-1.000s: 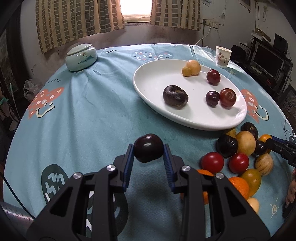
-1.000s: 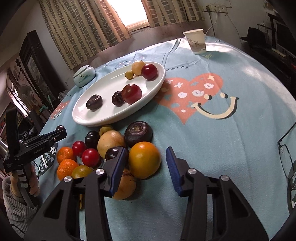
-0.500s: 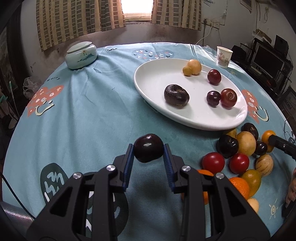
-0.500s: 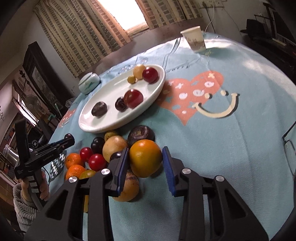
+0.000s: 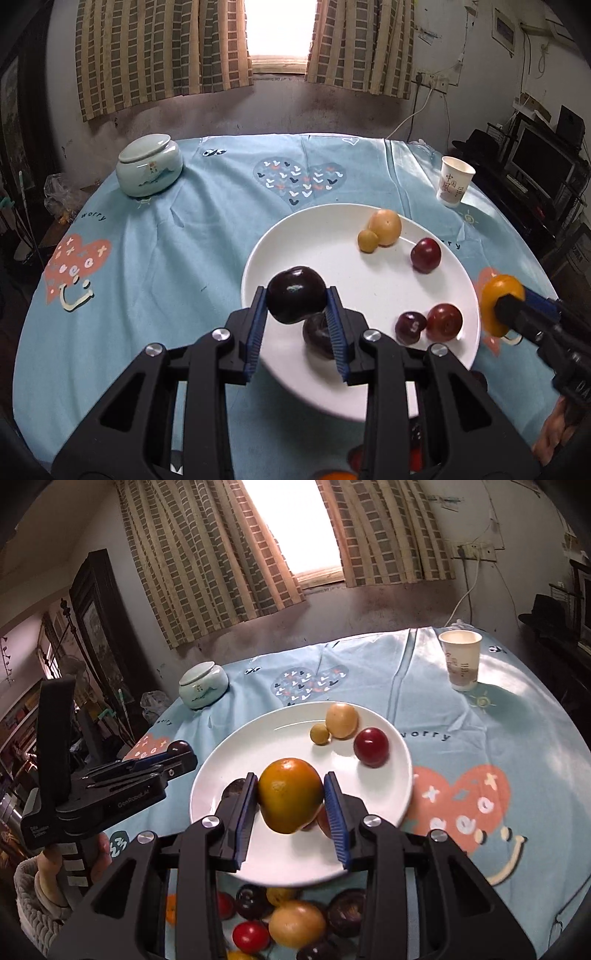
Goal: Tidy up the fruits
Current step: 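Release cherry onto plate with left tool while right tool releases tangerine, then withdraw both open tools from the plate toward the fruit cluster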
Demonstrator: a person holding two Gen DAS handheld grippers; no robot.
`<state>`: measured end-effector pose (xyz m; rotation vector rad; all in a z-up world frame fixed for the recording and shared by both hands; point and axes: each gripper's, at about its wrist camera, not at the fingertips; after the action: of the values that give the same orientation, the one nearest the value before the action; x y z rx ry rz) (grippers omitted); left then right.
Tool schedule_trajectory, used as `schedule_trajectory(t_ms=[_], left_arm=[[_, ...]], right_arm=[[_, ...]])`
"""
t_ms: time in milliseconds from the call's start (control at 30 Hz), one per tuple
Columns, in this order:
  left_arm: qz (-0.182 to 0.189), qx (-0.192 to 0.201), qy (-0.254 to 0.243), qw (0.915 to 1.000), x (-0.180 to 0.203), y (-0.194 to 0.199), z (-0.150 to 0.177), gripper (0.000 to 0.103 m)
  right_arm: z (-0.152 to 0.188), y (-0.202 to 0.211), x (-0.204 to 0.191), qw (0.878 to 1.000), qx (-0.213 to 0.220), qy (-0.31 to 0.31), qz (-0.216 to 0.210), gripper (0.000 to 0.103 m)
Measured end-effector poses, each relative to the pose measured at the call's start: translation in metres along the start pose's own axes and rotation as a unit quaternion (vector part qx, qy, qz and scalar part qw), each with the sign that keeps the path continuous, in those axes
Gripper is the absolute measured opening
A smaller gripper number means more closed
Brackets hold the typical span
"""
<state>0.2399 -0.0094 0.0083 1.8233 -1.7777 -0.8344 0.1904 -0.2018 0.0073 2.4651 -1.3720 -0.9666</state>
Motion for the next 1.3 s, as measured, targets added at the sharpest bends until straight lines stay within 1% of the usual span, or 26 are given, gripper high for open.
schedule_trajectory(t_ms=[133,300,333,367,400,533,600,633,667,700,767,900,1067,1133,1200,1300], left_arm=[[-0.002,-0.024,-0.001,0.9997,0.004,-0.034,-0.009,0.033],[0.014,-0.054,0.009,0.9984,0.003,-0.062,-0.011,0.034],[0.011,-0.054,0.007,0.9984,0.003,-0.064,-0.01,0.036],[0.007,-0.053,0.005,0.9986,0.002,-0.065,-0.01,0.047],[0.006,-0.05,0.007,0.9987,0.001,-0.065,-0.01,0.055],[0.015,-0.047,0.017,0.9986,-0.004,-0.058,-0.01,0.059],[0.013,-0.043,0.018,0.9988,-0.005,-0.054,-0.009,0.062],[0.012,-0.041,0.017,0.999,-0.005,-0.051,-0.009,0.063],[0.01,-0.038,0.018,0.9991,-0.005,-0.048,-0.008,0.064],[0.009,-0.036,0.019,0.9991,-0.006,-0.046,-0.008,0.064],[0.012,-0.033,0.019,0.9992,-0.008,-0.04,-0.007,0.064],[0.007,-0.028,0.018,0.9994,-0.013,-0.03,-0.003,0.065],[0.001,-0.03,0.025,0.9992,-0.027,-0.015,0.015,0.067],[0.003,-0.027,0.031,0.9992,-0.033,-0.005,0.022,0.068],[0.004,-0.019,0.036,0.9992,-0.038,0.006,0.03,0.072],[0.005,-0.01,0.031,0.9995,-0.041,0.025,0.05,0.073]], right_arm=[[-0.008,-0.04,0.004,0.999,-0.028,0.01,0.015,0.037],[-0.013,-0.065,0.014,0.998,-0.051,0.007,0.021,0.037],[-0.012,-0.066,0.016,0.998,-0.054,0.007,0.025,0.037],[-0.011,-0.069,0.017,0.998,-0.063,0.006,0.029,0.037],[-0.009,-0.072,0.018,0.997,-0.071,0.005,0.032,0.037],[-0.006,-0.07,0.021,0.997,-0.074,-0.008,0.028,0.037],[-0.007,-0.066,0.02,0.997,-0.067,-0.006,0.027,0.038],[-0.008,-0.064,0.019,0.998,-0.062,-0.005,0.028,0.042],[-0.009,-0.06,0.018,0.998,-0.055,-0.002,0.029,0.052],[-0.01,-0.056,0.016,0.999,-0.042,0.002,0.035,0.072],[-0.012,-0.048,0.011,0.999,-0.019,0.016,0.038,0.073],[-0.019,-0.032,0.003,0.999,0.0,0.025,0.025,0.073],[-0.02,-0.004,-0.009,0.999,0.025,0.033,0.016,0.073],[-0.012,0.013,-0.009,0.999,0.036,0.026,0.011,0.073],[0.0,0.031,-0.005,0.999,0.046,0.008,0.008,0.073],[0.026,0.061,0.003,0.997,0.073,-0.018,-0.001,0.073]])
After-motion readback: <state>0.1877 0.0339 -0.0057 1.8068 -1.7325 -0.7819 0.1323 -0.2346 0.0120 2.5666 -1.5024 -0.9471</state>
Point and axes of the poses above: each gripper's, at about its wrist camera, not at the fingertips, and y roughly against the way its jaws point, x to its right, z to its underside, and after that the axes turned 13 degrees about -z, right-handed
